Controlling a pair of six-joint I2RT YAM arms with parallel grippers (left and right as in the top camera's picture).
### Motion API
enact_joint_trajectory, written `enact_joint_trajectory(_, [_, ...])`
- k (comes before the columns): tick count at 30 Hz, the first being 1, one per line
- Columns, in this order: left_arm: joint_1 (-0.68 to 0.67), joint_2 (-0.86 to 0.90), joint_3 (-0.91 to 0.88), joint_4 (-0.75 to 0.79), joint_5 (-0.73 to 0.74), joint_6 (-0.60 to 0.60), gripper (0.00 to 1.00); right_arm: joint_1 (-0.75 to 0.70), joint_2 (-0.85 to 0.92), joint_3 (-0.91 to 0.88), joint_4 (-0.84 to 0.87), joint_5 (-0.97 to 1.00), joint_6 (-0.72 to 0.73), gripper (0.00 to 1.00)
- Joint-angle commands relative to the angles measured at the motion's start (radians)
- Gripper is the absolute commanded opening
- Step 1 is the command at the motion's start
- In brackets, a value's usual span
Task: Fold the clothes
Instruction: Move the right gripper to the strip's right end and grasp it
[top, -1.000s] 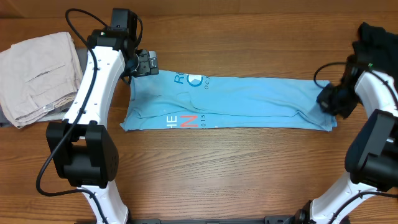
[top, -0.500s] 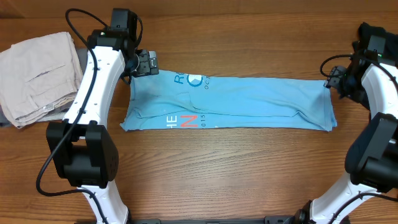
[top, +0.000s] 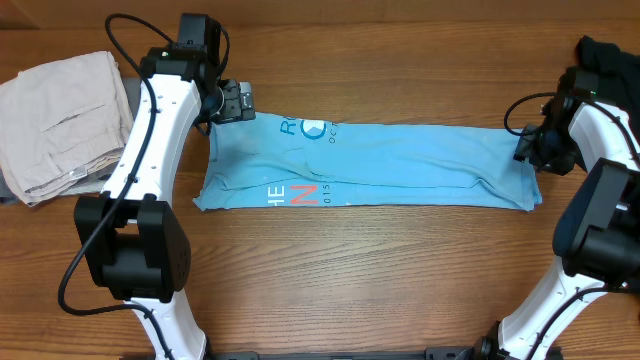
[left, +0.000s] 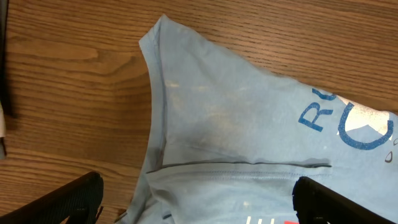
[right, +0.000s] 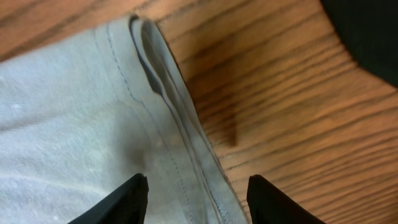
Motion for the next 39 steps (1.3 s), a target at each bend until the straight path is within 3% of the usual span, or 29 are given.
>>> enact_joint_trajectory(1, [0.005,-0.008,0.009,0.002,-0.009,0.005,1.00,-0.014,-0.002,0.000,0.016,-0.004,-0.032,0.56])
enact_joint_trajectory(19, [0.005,-0.008,0.009,0.002,-0.009,0.005,1.00,-0.037,-0.002,-0.138,0.154,-0.171,-0.061,0.57])
enact_joint_trajectory(26, [0.005,-0.008,0.009,0.002,-0.009,0.005,1.00,-0.037,-0.002,-0.158,0.177,-0.176,-0.061,0.49])
enact_joint_trajectory(33, [0.005,-0.008,0.009,0.002,-0.009,0.005,1.00,-0.037,-0.002,-0.158,0.160,-0.159,-0.060,0.49])
enact_joint_trajectory(39, [0.005,-0.008,0.009,0.002,-0.009,0.005,1.00,-0.037,-0.002,-0.158,0.154,-0.156,-0.061,0.28])
